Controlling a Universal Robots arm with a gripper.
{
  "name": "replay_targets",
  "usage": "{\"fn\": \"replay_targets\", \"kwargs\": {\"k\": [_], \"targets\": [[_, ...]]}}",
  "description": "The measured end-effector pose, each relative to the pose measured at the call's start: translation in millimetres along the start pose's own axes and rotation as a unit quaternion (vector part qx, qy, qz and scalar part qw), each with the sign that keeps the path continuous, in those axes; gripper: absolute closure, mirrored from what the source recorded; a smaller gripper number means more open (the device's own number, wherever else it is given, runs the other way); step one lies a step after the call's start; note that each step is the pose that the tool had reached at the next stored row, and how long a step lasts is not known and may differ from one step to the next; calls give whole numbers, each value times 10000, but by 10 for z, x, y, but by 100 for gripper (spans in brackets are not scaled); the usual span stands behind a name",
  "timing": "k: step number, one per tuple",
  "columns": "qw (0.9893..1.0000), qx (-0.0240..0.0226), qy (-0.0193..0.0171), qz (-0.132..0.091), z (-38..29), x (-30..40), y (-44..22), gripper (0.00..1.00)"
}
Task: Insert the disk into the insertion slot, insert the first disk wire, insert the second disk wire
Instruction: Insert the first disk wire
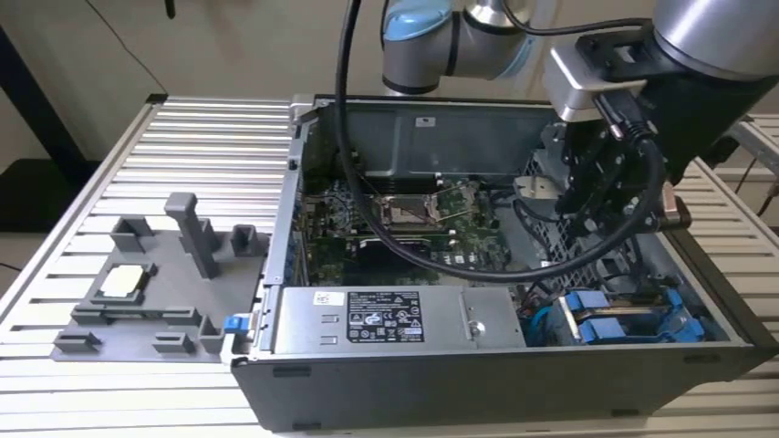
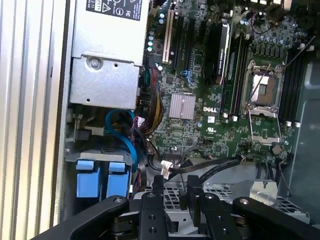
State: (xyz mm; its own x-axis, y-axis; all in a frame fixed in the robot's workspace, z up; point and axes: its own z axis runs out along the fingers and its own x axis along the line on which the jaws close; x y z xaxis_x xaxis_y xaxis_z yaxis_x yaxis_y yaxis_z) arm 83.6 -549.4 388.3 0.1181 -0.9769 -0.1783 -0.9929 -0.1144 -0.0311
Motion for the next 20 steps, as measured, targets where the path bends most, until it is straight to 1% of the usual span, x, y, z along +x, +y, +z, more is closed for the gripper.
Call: {"fn": "replay_targets", "kwargs": {"k": [2,4,5,8,12,20], "targets": [[9999,9,-118,-34,4,1,-1,67],[9998,22,-219,-39,8,2,-5,67],[9997,27,-245,-42,15,4,-6,67],[9997,37,-244,-48,51,10,-7,67],[9997,69,-241,-62,98,19,-12,67],[9996,104,-237,-80,130,28,-31,67]]}}
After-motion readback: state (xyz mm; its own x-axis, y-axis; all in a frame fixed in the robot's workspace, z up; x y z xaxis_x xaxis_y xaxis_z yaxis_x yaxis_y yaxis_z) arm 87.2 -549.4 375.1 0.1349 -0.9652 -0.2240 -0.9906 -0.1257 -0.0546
